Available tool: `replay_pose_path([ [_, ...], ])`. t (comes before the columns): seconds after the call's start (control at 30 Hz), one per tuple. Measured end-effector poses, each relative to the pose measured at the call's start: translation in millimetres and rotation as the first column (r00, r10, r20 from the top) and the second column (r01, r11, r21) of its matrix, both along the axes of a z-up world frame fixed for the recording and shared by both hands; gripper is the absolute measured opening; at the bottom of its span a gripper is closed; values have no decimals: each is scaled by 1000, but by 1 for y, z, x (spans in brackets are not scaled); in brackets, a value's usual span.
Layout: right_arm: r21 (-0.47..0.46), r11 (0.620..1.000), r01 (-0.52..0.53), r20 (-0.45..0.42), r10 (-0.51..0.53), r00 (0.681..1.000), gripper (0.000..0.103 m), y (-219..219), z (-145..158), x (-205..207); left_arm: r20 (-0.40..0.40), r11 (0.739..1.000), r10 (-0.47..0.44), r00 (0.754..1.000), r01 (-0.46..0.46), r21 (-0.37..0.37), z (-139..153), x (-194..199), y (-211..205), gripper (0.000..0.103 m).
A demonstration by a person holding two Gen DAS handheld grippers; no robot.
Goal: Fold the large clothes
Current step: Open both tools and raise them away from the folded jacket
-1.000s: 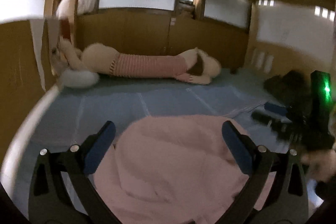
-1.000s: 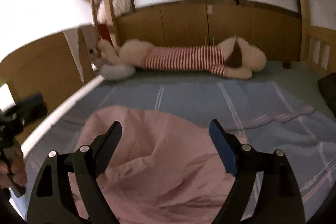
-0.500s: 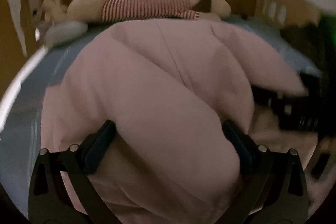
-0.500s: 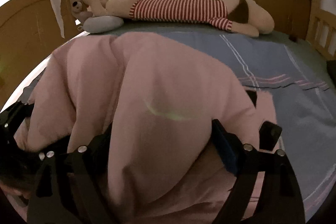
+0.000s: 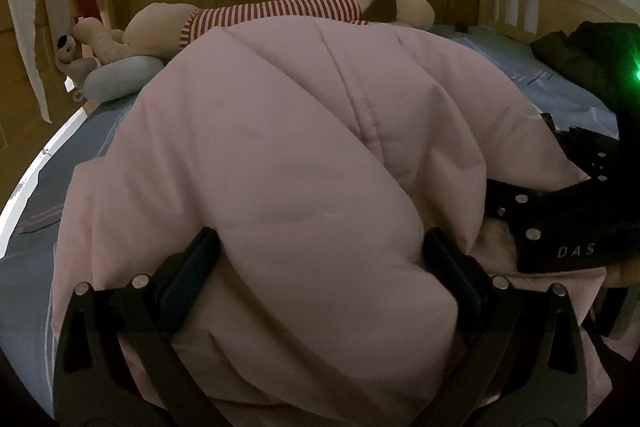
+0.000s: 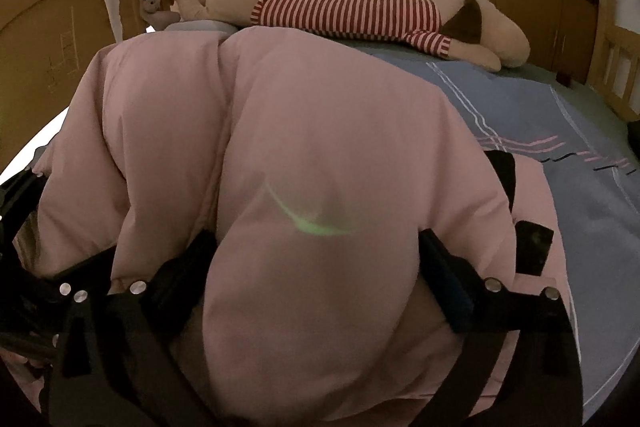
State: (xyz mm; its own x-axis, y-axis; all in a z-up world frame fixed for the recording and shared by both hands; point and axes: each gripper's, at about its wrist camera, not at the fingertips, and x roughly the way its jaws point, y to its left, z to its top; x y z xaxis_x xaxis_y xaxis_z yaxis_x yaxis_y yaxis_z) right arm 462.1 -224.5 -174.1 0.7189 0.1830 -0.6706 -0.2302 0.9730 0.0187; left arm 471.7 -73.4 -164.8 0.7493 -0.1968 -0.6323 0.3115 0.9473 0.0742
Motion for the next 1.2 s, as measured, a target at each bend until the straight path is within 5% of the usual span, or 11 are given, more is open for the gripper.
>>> replay_pose_path([
  [0.13,5,1000,9,40,-9,999,102,-2,3,-6,17,1000,6,1000,-6,15,1,-6,-2,101],
  [0.3,-22,998,55,233,-48,971,102,-3,43,-51,77,999,3,997,-6,45,29,-35,-8,101],
  [0.43,86,996,25,387,-56,920,102,-24,104,-133,198,998,-62,978,60,19,87,-105,-3,101],
  [0.57,96,993,-62,396,19,918,102,-42,139,-222,295,993,-109,949,115,-4,138,-194,14,101],
  [0.67,118,985,-125,357,75,931,102,-51,154,-285,272,988,-129,954,147,-48,159,-263,26,101],
  [0.8,170,982,-81,353,16,936,102,-70,156,-356,217,977,-66,974,107,-182,154,-333,46,101],
  [0.9,235,971,-37,412,-65,909,102,-87,165,-399,208,971,14,978,37,-238,141,-373,63,101],
  [0.97,235,972,-22,445,-87,891,102,-93,169,-420,210,971,49,977,3,-238,136,-393,69,101],
  [1.2,261,964,-55,394,-54,918,102,-96,170,-438,271,987,86,959,-45,-152,136,-437,68,101],
])
